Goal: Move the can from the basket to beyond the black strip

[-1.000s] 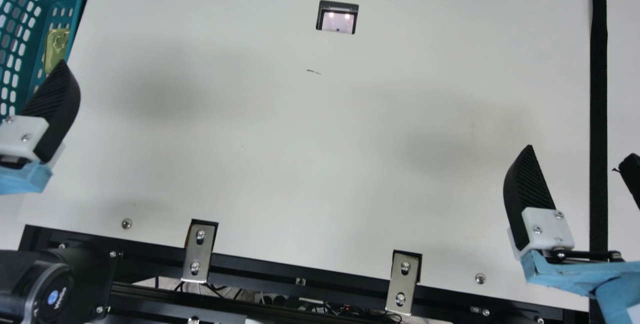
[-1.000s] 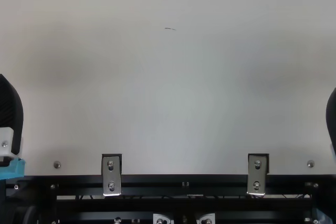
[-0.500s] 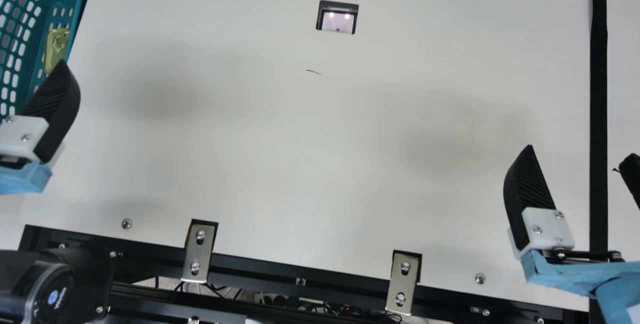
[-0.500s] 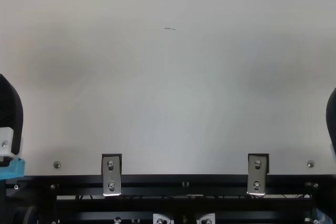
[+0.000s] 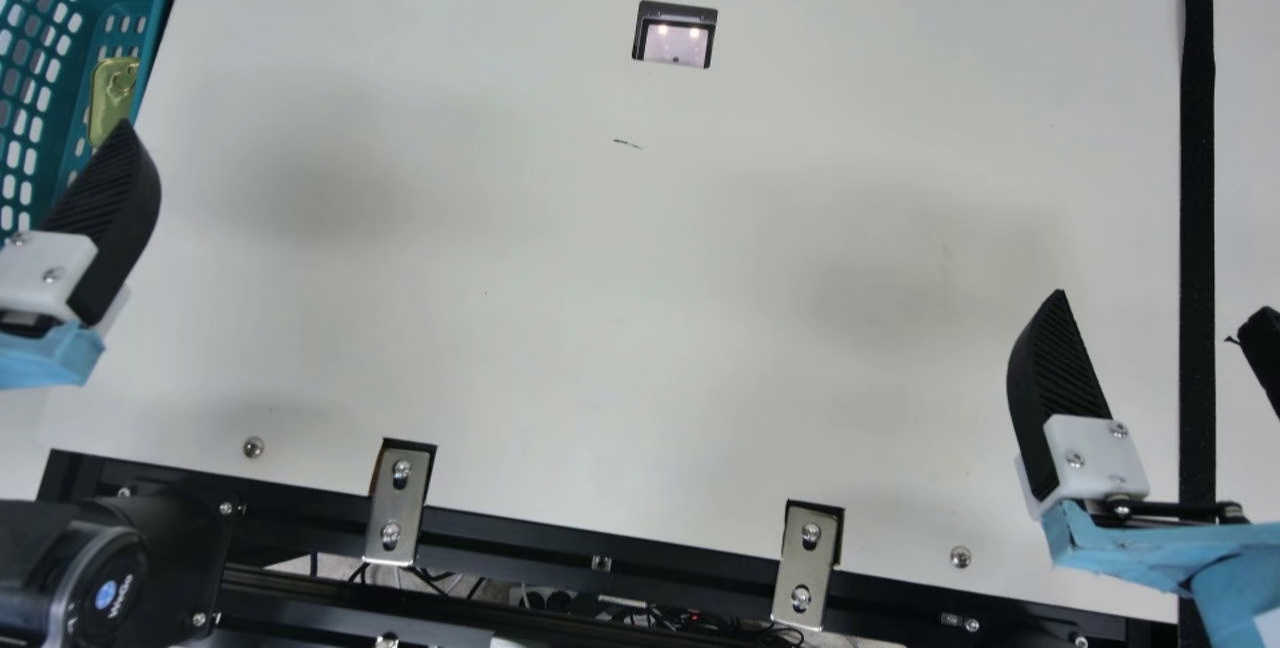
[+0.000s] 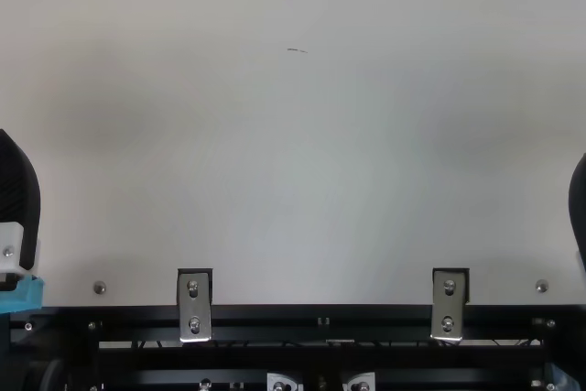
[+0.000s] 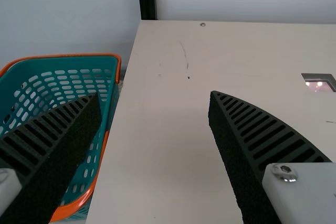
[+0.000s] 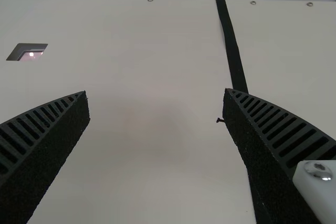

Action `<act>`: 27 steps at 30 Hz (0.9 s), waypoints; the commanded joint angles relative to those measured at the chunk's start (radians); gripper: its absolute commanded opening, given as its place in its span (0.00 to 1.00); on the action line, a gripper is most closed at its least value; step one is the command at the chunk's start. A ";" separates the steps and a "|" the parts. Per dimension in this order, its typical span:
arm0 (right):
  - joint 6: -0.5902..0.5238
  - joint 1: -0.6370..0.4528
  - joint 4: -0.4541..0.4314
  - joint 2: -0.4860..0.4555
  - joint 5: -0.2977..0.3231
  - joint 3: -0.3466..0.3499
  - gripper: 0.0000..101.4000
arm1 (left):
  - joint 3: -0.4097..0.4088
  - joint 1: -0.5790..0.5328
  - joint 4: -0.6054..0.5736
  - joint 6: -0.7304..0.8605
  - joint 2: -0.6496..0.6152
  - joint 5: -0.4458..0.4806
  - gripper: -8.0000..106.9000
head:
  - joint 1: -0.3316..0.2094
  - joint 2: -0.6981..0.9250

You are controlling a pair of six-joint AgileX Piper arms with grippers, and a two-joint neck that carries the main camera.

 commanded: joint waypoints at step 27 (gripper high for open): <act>0.000 0.000 0.000 0.000 0.000 0.000 1.00 | 0.000 0.000 0.000 0.000 0.000 0.000 0.85 | -0.002 0.010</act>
